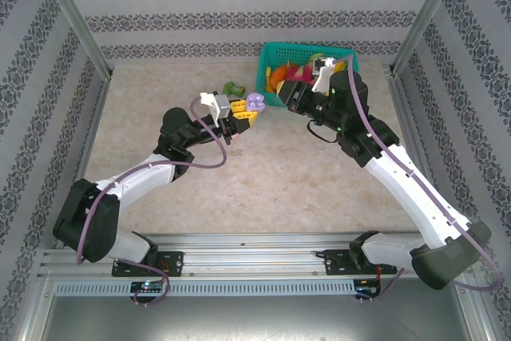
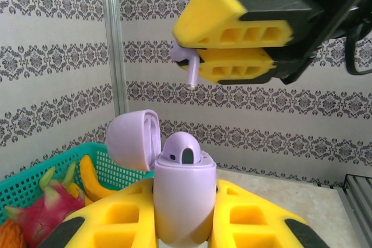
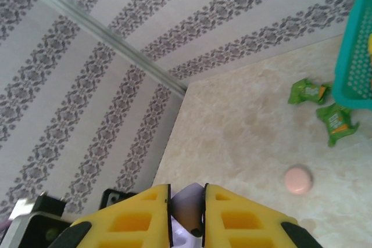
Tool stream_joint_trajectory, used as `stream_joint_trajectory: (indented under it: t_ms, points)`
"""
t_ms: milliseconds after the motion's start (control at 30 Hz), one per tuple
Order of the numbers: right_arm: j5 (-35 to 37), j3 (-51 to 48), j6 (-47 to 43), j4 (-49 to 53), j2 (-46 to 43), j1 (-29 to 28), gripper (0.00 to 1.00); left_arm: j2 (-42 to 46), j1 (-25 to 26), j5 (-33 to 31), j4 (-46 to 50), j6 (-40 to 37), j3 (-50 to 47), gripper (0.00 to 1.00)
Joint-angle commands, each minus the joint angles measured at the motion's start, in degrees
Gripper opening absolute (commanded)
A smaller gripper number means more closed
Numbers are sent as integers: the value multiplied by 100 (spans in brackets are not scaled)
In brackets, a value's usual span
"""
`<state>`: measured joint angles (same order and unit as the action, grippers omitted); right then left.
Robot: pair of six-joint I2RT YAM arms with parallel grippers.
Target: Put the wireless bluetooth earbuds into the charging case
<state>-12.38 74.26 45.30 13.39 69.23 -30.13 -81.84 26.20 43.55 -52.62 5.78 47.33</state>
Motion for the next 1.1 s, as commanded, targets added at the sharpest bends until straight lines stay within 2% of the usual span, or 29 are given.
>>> stream_joint_trajectory:
  t_ms: [0,333,1067]
  points:
    - [-64,142,106,-287,-24,-178,17,-114,58,161,-178,-51,234,0]
    - [287,-47,-72,-337,54,-535,16,-232,61,148,-301,33,351,0]
    - [360,-183,-115,-373,336,-589,15,-191,88,139,-328,72,367,0]
